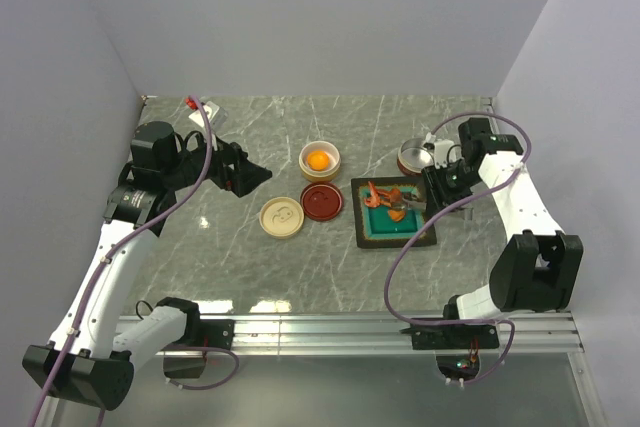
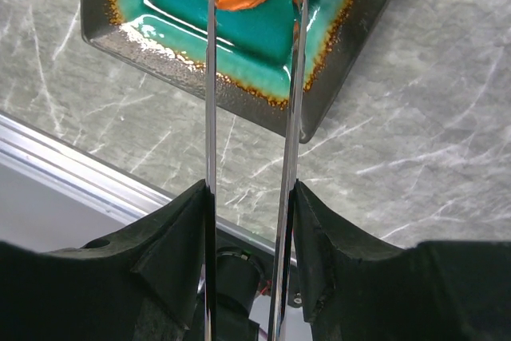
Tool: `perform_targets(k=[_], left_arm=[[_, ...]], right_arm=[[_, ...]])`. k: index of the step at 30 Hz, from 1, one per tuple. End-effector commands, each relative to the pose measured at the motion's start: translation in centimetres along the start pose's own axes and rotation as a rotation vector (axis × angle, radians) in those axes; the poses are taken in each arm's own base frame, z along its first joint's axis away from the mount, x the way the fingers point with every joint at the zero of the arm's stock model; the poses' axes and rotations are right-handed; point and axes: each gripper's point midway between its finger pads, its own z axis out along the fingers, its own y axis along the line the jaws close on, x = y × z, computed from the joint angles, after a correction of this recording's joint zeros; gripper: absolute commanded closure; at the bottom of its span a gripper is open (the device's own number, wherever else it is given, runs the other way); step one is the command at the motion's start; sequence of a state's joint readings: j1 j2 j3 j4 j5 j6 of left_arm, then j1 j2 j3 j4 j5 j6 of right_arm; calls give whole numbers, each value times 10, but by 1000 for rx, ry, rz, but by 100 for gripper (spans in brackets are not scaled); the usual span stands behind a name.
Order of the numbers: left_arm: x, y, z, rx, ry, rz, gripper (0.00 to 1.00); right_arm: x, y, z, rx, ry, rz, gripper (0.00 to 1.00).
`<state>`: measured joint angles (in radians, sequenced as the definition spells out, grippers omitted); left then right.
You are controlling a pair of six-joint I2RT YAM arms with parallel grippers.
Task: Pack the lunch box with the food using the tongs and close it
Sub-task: Pick up the food using the clamp
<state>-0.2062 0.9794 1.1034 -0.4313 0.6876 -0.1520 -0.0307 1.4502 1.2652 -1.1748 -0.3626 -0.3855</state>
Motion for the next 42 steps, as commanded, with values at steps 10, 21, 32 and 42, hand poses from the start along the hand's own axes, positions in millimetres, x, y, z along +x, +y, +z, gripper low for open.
perform_targets(k=[10,21,32,42], left_arm=[[-7,-4,1,26,-19,16,1],[-9,-3,1,25,-21,17,1],[-9,-4,1,27,-21,18,1],[-11,-3,1,24,-24,20,1]], right_arm=[[4,14,15,13,27,-94,51],[-3,20,6,8,8,-112,74],[-12,23,-16,21,-49,-115,80],[-35,6,-40,33,-129,-54,81]])
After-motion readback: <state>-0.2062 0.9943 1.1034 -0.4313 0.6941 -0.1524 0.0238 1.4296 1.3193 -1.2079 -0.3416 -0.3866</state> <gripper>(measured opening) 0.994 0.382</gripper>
